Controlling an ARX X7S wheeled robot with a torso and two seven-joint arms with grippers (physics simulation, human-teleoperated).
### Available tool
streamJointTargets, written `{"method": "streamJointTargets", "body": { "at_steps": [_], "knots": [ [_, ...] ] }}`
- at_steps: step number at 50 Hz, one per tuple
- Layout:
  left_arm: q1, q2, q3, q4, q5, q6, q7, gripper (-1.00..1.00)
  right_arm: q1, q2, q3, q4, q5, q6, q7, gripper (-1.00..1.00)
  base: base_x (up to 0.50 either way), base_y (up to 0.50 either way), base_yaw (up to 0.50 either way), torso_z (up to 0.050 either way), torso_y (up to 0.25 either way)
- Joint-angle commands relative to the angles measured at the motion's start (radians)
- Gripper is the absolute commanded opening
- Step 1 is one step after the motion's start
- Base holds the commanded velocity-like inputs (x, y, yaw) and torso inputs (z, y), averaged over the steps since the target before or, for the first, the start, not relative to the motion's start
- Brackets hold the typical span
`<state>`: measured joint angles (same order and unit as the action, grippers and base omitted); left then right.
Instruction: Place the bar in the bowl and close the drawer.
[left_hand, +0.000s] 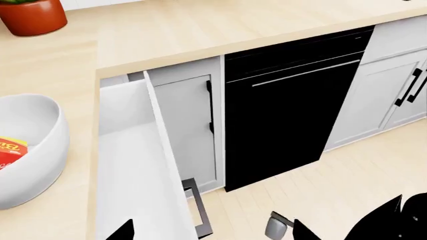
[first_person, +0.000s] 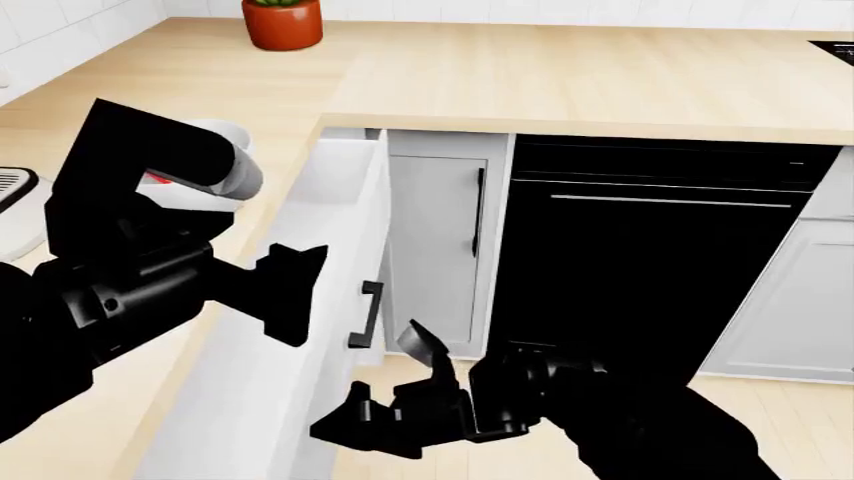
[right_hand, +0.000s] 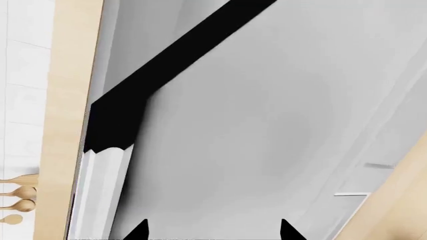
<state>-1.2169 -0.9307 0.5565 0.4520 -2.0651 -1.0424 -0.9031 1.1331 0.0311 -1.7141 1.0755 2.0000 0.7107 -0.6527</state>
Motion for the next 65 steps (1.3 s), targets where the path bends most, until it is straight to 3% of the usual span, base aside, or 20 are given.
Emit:
{"method": "streamJointTargets", "body": {
  "at_steps": [1,11,23,31,49,56,65],
  "knots": [
    [0.006,-0.003,-0.001,-0.005,0.012,0.002,0.013,1.00,0.000,-0.031,0.096,-0.054,0.071,0.011,-0.004,1.00,0.00,0.00,0.00,0.000,0.000],
    [0.011,-0.018,-0.007,0.005,0.009,0.008,0.016,1.00,0.028,-0.031,0.086,0.005,0.052,0.033,-0.071,1.00,0.00,0.00,0.00,0.001,0.001],
    [0.010,-0.021,-0.001,0.017,-0.002,0.014,0.000,1.00,0.039,-0.028,0.059,0.115,-0.021,0.082,-0.269,1.00,0.00,0.00,0.00,0.000,0.000],
    [0.005,-0.018,0.007,0.022,-0.004,0.017,-0.016,1.00,-0.004,0.306,0.167,-0.421,0.057,-0.028,-0.018,1.00,0.00,0.00,0.00,0.000,0.000],
    [-0.025,0.017,0.051,0.043,-0.029,0.018,-0.087,1.00,-0.179,0.808,0.249,-0.999,0.023,-0.284,0.188,1.00,0.00,0.00,0.00,0.000,0.000],
    [-0.061,0.055,0.105,0.044,-0.044,0.002,-0.161,1.00,-0.300,0.979,0.284,-1.151,-0.018,-0.469,0.202,1.00,0.00,0.00,0.00,0.000,0.000],
    [-0.133,0.136,0.185,0.048,-0.073,-0.022,-0.259,1.00,-0.457,1.111,0.310,-1.153,0.033,-0.664,0.110,1.00,0.00,0.00,0.00,0.000,0.000]
  ]
}}
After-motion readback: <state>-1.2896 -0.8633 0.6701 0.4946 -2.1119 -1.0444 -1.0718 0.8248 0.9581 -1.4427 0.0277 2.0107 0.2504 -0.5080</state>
